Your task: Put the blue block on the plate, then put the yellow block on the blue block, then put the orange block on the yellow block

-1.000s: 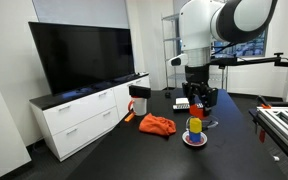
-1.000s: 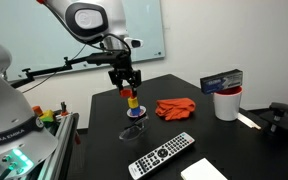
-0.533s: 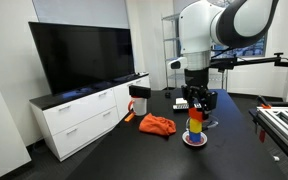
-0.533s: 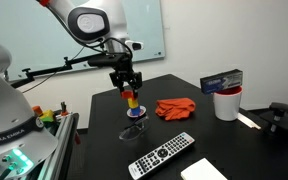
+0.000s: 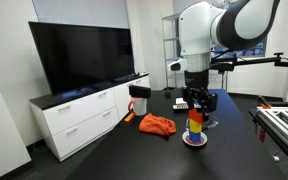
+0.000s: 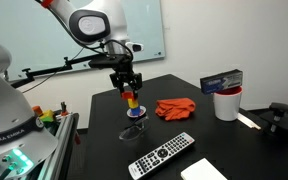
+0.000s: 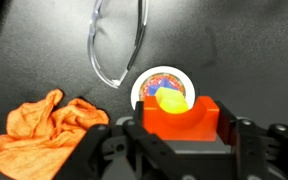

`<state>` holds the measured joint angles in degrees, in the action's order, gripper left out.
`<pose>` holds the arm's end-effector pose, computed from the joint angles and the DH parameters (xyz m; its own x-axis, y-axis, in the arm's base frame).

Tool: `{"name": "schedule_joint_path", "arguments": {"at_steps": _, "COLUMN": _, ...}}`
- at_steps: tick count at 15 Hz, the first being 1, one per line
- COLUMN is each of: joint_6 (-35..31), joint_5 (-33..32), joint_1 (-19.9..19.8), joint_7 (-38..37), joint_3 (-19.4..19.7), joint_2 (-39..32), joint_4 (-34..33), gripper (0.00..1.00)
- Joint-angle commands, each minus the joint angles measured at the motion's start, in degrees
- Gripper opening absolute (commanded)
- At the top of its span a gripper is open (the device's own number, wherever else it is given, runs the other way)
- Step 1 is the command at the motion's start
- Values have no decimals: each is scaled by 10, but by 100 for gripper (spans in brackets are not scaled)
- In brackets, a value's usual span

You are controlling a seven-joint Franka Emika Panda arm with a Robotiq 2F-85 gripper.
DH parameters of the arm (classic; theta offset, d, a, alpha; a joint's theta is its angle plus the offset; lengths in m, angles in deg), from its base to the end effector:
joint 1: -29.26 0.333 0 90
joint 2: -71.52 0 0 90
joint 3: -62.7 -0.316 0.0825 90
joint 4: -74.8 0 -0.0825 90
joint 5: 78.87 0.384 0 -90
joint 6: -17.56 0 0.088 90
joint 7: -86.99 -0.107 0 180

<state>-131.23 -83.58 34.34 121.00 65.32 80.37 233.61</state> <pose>0.3818 0.0188 0.2580 0.7594 0.6496 -0.0369 0.6504 -0.7594 0.0162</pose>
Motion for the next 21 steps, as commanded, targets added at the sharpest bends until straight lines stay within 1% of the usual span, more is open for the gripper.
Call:
{"name": "schedule_joint_path", "arguments": {"at_steps": 1, "joint_6": -7, "joint_5": 14, "joint_1": 2, "joint_7": 22, "joint_3": 0, "joint_2": 7, "joint_4": 0, "gripper": 42}}
{"name": "schedule_joint_path", "arguments": {"at_steps": 6, "joint_6": -5, "joint_5": 15, "joint_1": 2, "joint_7": 23, "joint_3": 1, "joint_2": 8, "joint_4": 0, "gripper": 42}}
{"name": "schedule_joint_path", "arguments": {"at_steps": 7, "joint_6": -3, "joint_5": 14, "joint_1": 1, "joint_7": 23, "joint_3": 1, "joint_2": 9, "joint_4": 0, "gripper": 92}}
{"name": "schedule_joint_path", "arguments": {"at_steps": 8, "joint_6": -4, "joint_5": 14, "joint_1": 1, "joint_7": 23, "joint_3": 1, "joint_2": 9, "joint_4": 0, "gripper": 92}}
{"name": "schedule_joint_path", "arguments": {"at_steps": 9, "joint_6": -3, "joint_5": 14, "joint_1": 1, "joint_7": 23, "joint_3": 1, "joint_2": 9, "joint_4": 0, "gripper": 99}}
{"name": "schedule_joint_path", "arguments": {"at_steps": 14, "joint_6": -3, "joint_5": 16, "joint_1": 2, "joint_7": 24, "joint_3": 1, "joint_2": 10, "joint_4": 0, "gripper": 100}}
{"name": "schedule_joint_path", "arguments": {"at_steps": 16, "joint_6": 19, "joint_5": 18, "joint_1": -1, "joint_7": 14, "joint_3": 1, "joint_2": 22, "joint_4": -1, "gripper": 100}}
{"name": "schedule_joint_path", "arguments": {"at_steps": 18, "joint_6": 35, "joint_5": 10, "joint_1": -11, "joint_7": -10, "joint_3": 3, "joint_2": 40, "joint_4": -1, "gripper": 100}}
{"name": "schedule_joint_path", "arguments": {"at_steps": 21, "joint_6": 66, "joint_5": 6, "joint_1": -33, "joint_7": -36, "joint_3": 18, "joint_2": 66, "joint_4": -27, "gripper": 100}}
